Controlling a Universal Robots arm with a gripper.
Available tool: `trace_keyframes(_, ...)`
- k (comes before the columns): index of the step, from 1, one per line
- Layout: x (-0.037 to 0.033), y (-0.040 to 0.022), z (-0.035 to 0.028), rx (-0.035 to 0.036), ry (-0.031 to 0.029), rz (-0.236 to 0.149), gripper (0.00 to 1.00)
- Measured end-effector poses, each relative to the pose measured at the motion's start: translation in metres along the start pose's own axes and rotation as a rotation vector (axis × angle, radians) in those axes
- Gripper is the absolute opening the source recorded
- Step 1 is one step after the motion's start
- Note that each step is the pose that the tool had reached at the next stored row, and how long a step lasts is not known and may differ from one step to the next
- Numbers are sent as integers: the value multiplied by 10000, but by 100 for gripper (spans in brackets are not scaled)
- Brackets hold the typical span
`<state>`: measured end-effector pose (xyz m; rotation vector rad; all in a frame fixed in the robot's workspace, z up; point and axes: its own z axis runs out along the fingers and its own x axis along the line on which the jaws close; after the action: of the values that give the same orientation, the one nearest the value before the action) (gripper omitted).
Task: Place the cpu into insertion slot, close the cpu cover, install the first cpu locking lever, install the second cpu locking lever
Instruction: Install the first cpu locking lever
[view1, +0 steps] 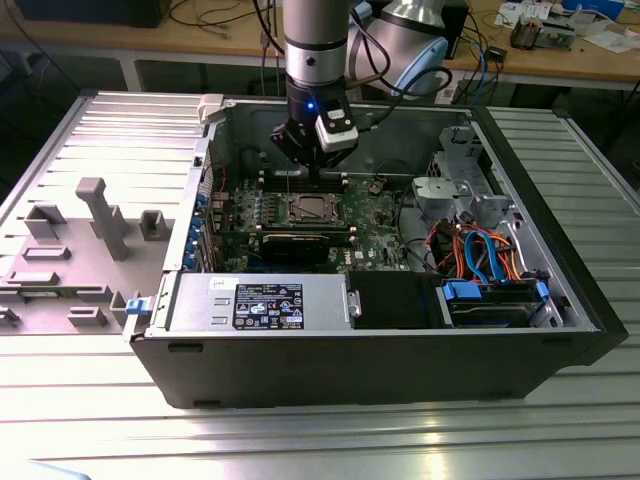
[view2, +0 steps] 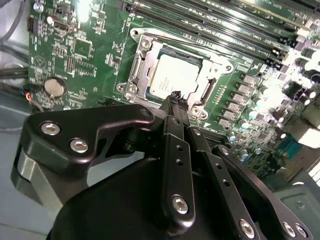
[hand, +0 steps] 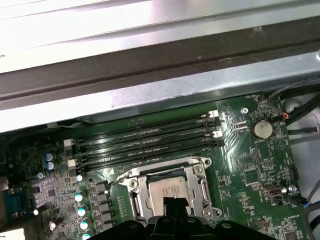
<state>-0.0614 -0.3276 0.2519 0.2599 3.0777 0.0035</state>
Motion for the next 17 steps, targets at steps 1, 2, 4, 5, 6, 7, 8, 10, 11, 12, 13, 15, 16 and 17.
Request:
trace_keyframes(1, 0, 0, 0, -11, 1, -214, 11)
trace_keyframes(2, 0, 0, 1, -24, 4, -455, 11)
trace_keyframes(4, 0, 0, 1, -36, 5, -682, 11)
trace_keyframes(5, 3, 0, 0, -37, 5, -708, 11)
trace_keyframes(6, 5, -1, 1, -38, 5, -720, 11)
trace_keyframes(7, 5, -1, 0, -38, 5, -720, 11)
trace_keyframes(8, 5, -1, 0, -39, 5, -728, 11)
trace_keyframes(10, 5, -1, 0, -39, 5, -734, 11)
trace_keyframes(11, 5, -1, 0, -39, 5, -734, 11)
trace_keyframes(12, 5, -1, 0, -39, 6, -734, 11)
trace_keyframes(13, 5, -1, 0, -38, 5, -735, 11)
trace_keyframes(15, 5, -1, 0, -39, 5, -735, 11)
trace_keyframes(16, 5, -1, 0, -39, 6, -735, 11)
trace_keyframes(17, 5, -1, 0, -39, 5, -735, 11)
